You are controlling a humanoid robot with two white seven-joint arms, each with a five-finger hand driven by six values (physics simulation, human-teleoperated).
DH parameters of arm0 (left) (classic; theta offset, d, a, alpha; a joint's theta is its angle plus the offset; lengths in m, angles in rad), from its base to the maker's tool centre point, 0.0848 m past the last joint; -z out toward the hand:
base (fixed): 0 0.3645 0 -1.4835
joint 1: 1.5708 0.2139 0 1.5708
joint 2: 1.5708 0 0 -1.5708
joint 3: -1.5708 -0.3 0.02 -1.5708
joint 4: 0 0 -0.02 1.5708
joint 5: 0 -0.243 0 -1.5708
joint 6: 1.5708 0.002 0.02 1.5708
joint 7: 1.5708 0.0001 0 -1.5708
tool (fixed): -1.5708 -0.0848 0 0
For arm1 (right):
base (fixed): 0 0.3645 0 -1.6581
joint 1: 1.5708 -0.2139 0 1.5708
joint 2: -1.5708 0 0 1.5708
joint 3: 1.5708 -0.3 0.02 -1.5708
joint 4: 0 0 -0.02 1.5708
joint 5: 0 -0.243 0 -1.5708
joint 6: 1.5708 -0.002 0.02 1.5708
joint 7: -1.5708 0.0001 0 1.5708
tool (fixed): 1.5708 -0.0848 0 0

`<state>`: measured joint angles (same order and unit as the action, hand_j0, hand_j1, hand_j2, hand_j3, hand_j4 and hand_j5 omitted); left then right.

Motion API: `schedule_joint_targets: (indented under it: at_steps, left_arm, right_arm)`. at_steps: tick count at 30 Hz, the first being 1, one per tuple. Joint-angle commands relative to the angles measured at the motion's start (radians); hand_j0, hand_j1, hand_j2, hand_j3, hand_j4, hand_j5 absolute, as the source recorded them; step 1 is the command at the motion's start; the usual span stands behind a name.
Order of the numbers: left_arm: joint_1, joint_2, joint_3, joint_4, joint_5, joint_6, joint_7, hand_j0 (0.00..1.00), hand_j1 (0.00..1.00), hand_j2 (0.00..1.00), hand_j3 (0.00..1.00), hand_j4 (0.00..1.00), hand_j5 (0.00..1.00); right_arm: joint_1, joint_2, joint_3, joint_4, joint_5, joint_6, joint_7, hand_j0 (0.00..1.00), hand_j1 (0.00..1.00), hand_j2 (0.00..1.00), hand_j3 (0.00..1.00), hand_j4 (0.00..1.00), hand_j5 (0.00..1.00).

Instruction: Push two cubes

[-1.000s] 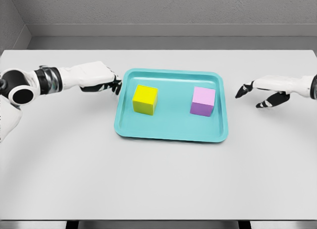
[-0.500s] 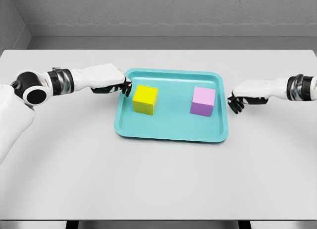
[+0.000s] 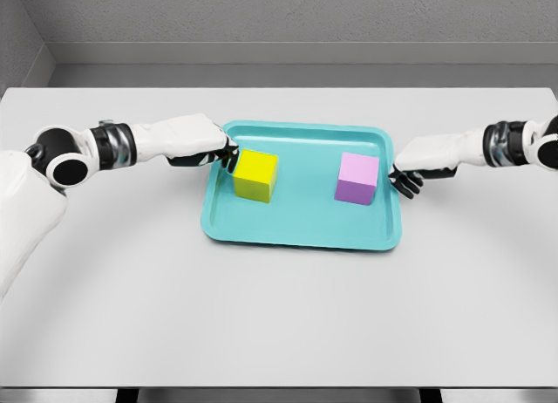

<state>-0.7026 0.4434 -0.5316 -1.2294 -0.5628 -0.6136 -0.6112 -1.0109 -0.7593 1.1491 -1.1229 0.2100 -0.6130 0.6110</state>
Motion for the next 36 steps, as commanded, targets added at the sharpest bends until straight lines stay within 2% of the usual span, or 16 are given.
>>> schedule_joint_targets:
  at_steps: [1, 10, 17, 22, 26, 28, 36]
  left_arm:
    - [0.000, -0.002, 0.001, -0.002, 0.006, 0.003, 0.000, 0.37, 0.37, 0.37, 0.37, 0.37, 0.37]
    - [0.002, -0.002, -0.010, -0.012, 0.006, 0.003, 0.000, 0.37, 0.37, 0.37, 0.37, 0.37, 0.37]
    - [-0.005, 0.051, 0.002, 0.014, 0.037, 0.003, 0.000, 0.36, 0.36, 0.36, 0.36, 0.36, 0.36]
    - [-0.009, 0.003, 0.012, 0.099, 0.027, 0.003, 0.000, 0.35, 0.35, 0.35, 0.35, 0.35, 0.35]
    - [-0.009, -0.022, 0.010, 0.110, 0.026, 0.003, 0.000, 0.35, 0.35, 0.35, 0.35, 0.35, 0.35]
    - [-0.021, -0.032, 0.010, 0.146, 0.026, 0.003, 0.000, 0.35, 0.35, 0.35, 0.35, 0.35, 0.35]
    - [-0.023, -0.046, 0.001, 0.154, 0.024, 0.003, 0.000, 0.35, 0.35, 0.35, 0.35, 0.35, 0.35]
  right_arm:
    - [0.000, 0.000, 0.018, -0.009, -0.003, 0.002, 0.000, 0.13, 0.13, 0.13, 0.13, 0.13, 0.13]
    - [-0.012, 0.038, 0.035, -0.011, -0.003, 0.002, 0.000, 0.13, 0.13, 0.13, 0.13, 0.13, 0.13]
    - [-0.020, 0.052, 0.035, -0.009, 0.000, 0.002, 0.000, 0.13, 0.13, 0.13, 0.13, 0.13, 0.13]
    - [-0.026, 0.071, 0.037, -0.008, 0.002, 0.002, 0.000, 0.13, 0.13, 0.13, 0.13, 0.13, 0.13]
    - [-0.029, 0.080, 0.037, -0.006, 0.012, 0.002, 0.000, 0.13, 0.13, 0.13, 0.13, 0.13, 0.13]
    - [-0.029, 0.084, 0.037, -0.006, 0.012, 0.002, 0.000, 0.13, 0.13, 0.13, 0.13, 0.13, 0.13]
    - [-0.034, 0.103, 0.037, -0.003, 0.017, 0.002, 0.000, 0.13, 0.13, 0.13, 0.13, 0.13, 0.13]
